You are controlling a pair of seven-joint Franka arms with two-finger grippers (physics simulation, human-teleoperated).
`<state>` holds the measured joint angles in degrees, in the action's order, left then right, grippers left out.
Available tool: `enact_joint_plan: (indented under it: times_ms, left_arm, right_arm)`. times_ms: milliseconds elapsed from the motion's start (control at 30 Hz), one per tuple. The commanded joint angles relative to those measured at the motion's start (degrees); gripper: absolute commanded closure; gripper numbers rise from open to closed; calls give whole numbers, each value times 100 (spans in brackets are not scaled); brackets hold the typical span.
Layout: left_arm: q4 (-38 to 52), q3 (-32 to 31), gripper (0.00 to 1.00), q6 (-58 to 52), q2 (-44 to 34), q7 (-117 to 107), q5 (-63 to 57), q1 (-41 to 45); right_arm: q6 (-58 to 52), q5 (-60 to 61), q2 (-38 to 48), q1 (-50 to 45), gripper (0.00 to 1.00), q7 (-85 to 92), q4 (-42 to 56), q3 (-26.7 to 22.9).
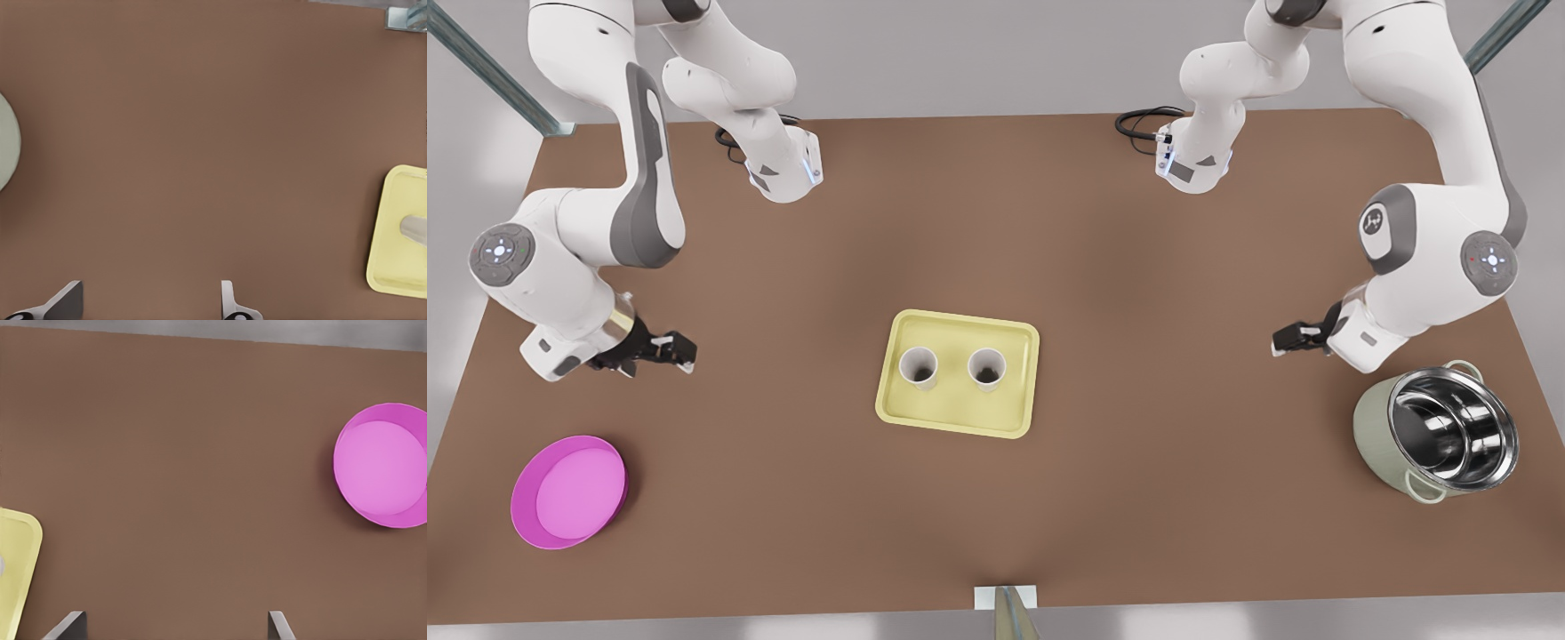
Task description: Use the left arm to pick up the white IKEA cup from the tray and place it on the middle-left position; use the right arm to pick up the white IKEA cup from the tray and place it on the middle-right position
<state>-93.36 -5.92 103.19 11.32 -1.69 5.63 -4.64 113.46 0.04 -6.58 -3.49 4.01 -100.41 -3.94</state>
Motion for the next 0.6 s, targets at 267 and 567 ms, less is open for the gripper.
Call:
enact_joint_plan:
  times_ms: [267,567]
  left_arm:
    - [705,-296,0,860,968,-3618,-958,2634]
    - [696,-296,0,1616,1891,-4796,-1196,3592]
  right_arm:
    - [379,-22,-238,-1295,0,276,65,42]
    - [361,-30,-1530,-2446,0,-278,672,95]
